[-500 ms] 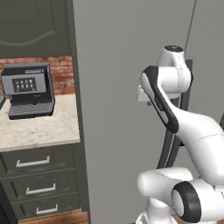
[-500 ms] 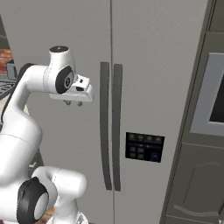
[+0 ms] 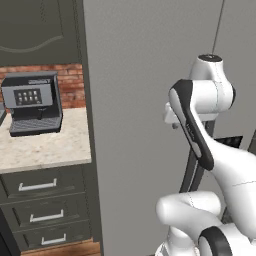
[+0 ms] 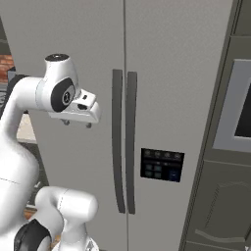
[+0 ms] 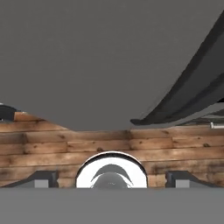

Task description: Open the freezer door, pick up the ice cube tray from the freezer, and place it on the dining counter.

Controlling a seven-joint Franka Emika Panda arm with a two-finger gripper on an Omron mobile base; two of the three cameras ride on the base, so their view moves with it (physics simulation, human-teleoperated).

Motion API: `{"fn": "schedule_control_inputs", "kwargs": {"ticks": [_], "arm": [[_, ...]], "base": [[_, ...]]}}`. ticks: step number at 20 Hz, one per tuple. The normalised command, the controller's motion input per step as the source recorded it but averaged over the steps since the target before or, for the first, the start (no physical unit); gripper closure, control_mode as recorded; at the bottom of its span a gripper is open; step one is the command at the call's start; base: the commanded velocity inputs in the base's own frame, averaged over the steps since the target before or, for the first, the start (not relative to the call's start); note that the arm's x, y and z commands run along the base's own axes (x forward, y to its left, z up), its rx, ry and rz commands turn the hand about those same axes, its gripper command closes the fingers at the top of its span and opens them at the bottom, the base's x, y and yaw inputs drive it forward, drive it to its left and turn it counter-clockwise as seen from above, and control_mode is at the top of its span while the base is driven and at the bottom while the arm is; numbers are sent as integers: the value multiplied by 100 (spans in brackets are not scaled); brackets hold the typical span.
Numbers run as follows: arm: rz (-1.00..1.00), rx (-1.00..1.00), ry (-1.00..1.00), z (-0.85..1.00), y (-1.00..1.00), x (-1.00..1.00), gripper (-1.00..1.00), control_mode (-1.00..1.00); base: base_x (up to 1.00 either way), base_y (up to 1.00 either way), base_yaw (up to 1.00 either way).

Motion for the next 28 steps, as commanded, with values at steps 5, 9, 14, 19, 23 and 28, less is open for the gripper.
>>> {"fn": "schedule_control_inputs", "kwargs": {"ticks": [5,9,14,19,23,28], "arm": [[-7,0,0,0,-6,-90,-100,-100],[0,0,0,0,0,-14,-100,-100],[0,0,0,0,0,0,-100,-100],[0,0,0,0,0,0,-100,100],[0,0,0,0,0,0,-100,100],[0,0,0,0,0,0,-100,100]], "base": [[0,0,0],[0,0,0],[0,0,0],[0,0,0],[0,24,0],[0,43,0]]}}
